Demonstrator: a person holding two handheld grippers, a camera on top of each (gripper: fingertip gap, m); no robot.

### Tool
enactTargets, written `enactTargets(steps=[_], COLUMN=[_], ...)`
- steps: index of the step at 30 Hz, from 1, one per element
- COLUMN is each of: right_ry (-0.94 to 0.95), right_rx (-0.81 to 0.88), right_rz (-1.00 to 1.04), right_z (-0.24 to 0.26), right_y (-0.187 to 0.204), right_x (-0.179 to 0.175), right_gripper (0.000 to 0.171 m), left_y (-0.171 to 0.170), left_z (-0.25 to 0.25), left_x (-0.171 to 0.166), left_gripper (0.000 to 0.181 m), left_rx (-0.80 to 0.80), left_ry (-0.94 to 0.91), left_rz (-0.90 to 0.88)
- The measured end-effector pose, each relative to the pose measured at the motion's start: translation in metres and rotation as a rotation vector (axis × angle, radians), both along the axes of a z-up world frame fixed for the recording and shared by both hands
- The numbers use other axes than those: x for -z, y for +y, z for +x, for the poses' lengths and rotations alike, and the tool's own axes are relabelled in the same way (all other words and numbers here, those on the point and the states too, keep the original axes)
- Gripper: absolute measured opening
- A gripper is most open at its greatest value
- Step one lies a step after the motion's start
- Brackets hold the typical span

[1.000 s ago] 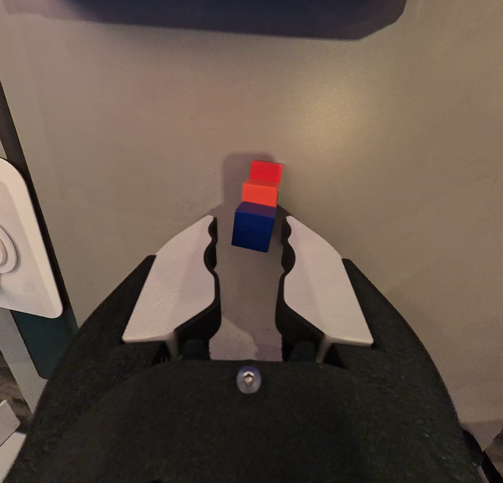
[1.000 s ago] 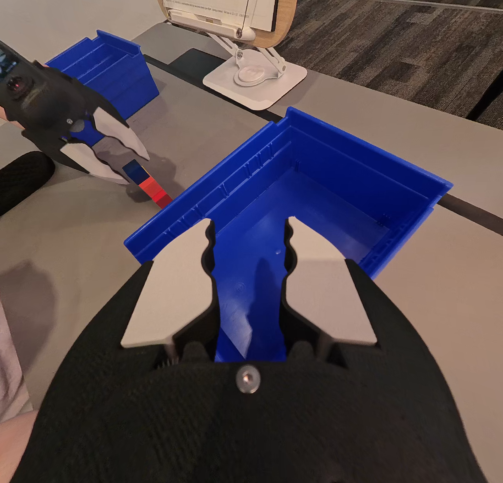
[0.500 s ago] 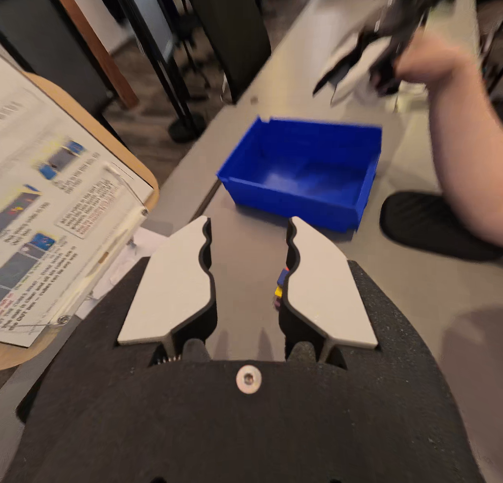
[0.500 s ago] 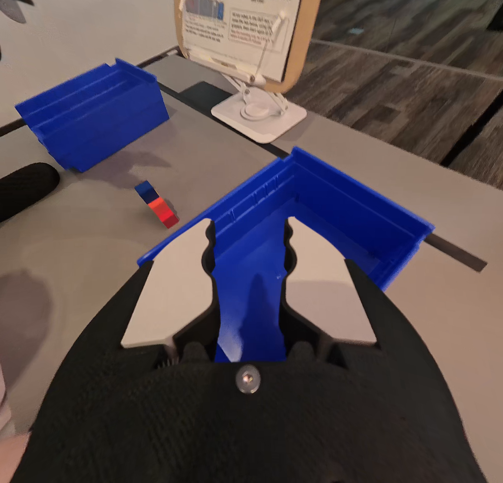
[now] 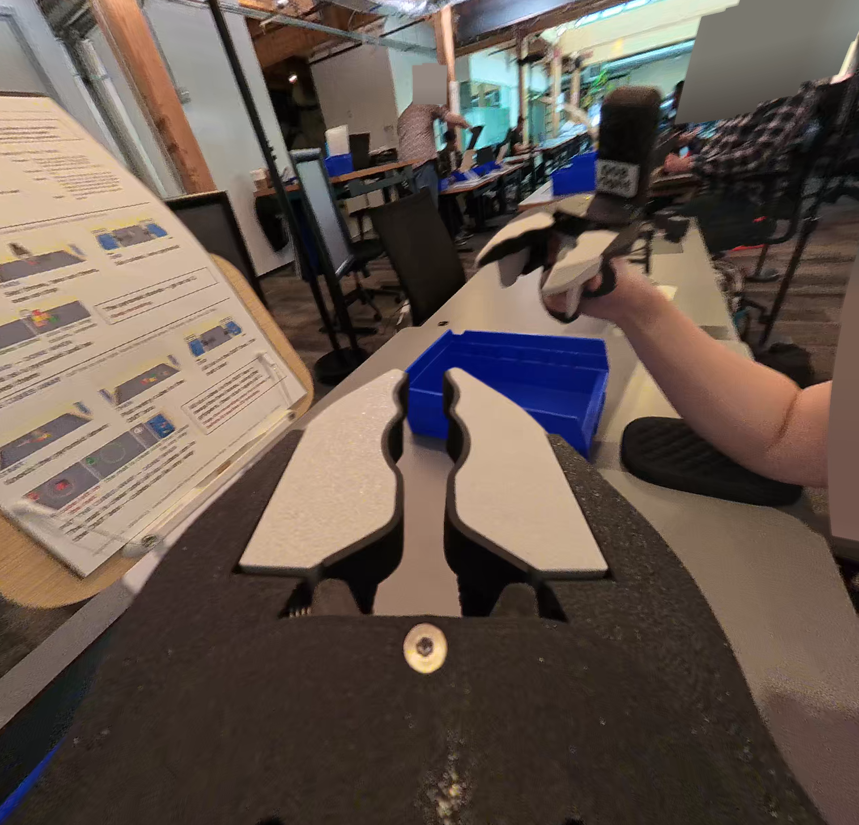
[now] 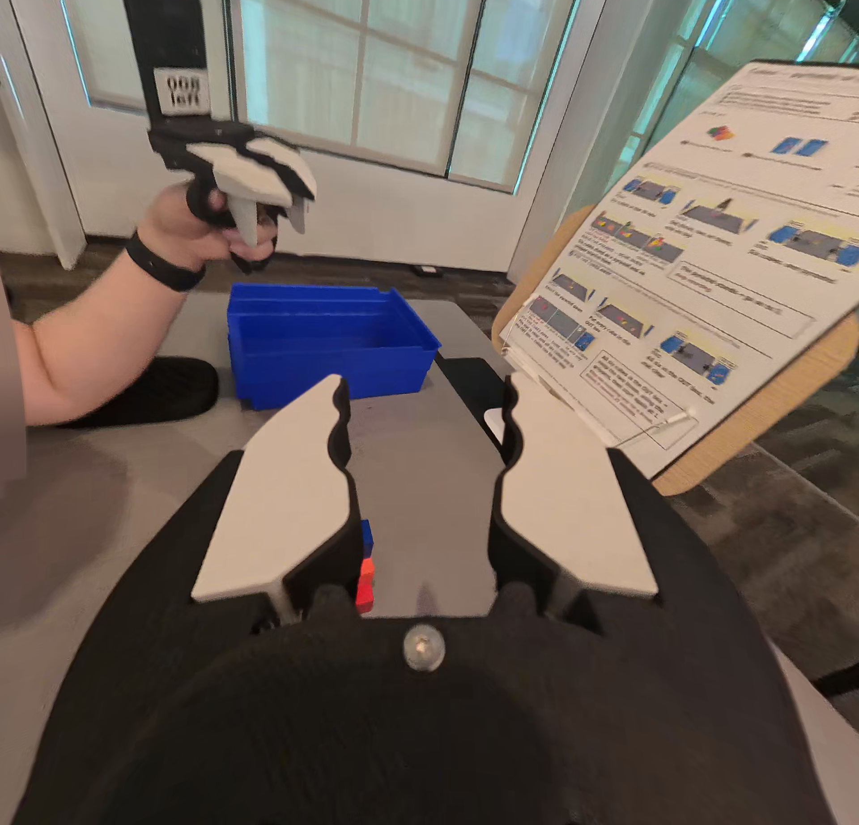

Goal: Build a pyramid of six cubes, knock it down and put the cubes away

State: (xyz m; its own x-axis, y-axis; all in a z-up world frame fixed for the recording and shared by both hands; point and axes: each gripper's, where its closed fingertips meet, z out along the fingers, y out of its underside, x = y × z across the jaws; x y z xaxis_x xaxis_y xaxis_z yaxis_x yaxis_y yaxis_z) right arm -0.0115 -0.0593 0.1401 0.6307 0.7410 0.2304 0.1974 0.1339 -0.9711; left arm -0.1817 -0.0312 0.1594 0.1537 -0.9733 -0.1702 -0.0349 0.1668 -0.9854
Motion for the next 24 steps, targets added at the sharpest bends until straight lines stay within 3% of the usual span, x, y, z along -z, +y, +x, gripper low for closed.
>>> enactTargets(steps=[1, 3, 5, 6, 9, 17, 24], right_ry=[-0.045, -0.138, -0.292, -0.394, -0.627, -1.039, -1.074], right_rx=[0.004, -0.012, -0.092, -0.126, -0.188, -0.356, -0.353], right_rz=[0.003, -0.009, -0.050, -0.073, -0.165, -0.467, -0.525], right_z=[-0.012, -0.035, -0.055, -0.061, -0.068, -0.075, -0.065], right_y=[0.003, 0.006, 0.001, -0.003, -0.012, -0.035, -0.038], right_x=[0.007, 0.025, 0.055, 0.071, 0.115, 0.220, 0.228], right_gripper=[0.064, 0.052, 0.013, 0.001, 0.001, 0.001, 0.001], left_y=[-0.005, -0.006, 0.003, 0.006, 0.009, 0.013, 0.013], left_z=[-0.001, -0.004, -0.008, -0.011, -0.020, -0.042, -0.058], left_x=[0.001, 0.002, 0.007, 0.008, -0.001, -0.001, -0.007], left_gripper=[0.002, 0.000, 0.000, 0.000, 0.000, 0.000, 0.000], left_rx=[0.054, 0.109, 0.091, 0.078, 0.066, -0.030, -0.086], left_ry=[-0.017, -0.041, -0.024, -0.019, -0.054, 0.004, 0.014], left_rz=[-0.006, -0.037, -0.054, -0.052, -0.045, 0.046, 0.092])
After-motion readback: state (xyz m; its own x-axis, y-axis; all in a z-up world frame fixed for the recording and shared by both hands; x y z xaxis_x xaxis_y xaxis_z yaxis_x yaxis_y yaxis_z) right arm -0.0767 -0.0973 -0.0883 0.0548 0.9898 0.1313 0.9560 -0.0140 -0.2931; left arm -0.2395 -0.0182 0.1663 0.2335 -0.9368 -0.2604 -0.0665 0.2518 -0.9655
